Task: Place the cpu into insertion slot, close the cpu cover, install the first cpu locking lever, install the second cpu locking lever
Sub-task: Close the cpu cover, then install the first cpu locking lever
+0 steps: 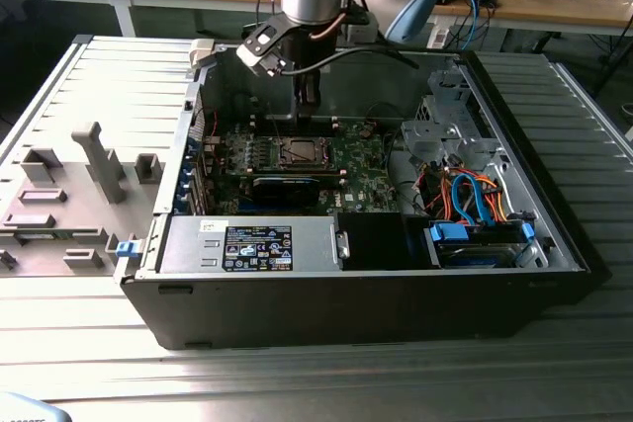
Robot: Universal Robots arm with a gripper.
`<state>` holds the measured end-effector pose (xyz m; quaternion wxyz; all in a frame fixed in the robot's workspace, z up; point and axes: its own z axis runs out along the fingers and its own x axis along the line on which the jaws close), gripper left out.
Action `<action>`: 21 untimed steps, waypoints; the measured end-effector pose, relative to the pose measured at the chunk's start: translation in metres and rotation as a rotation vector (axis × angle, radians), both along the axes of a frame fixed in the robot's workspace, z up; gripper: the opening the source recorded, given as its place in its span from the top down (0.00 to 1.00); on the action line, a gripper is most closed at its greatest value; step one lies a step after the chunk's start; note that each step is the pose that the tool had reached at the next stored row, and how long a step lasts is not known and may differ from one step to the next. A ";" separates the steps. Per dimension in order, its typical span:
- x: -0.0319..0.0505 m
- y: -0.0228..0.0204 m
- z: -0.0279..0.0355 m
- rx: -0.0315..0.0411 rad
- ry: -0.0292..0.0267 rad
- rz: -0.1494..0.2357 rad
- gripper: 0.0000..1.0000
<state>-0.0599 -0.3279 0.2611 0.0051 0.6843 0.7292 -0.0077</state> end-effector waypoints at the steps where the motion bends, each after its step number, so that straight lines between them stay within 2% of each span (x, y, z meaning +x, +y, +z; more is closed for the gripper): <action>1: 0.0000 0.0000 0.0009 0.0000 0.0000 0.000 0.89; 5: 0.0000 0.0000 0.0036 0.0001 -0.0001 0.000 0.89; 21: 0.0000 -0.0001 0.0037 0.0016 0.0001 0.004 0.89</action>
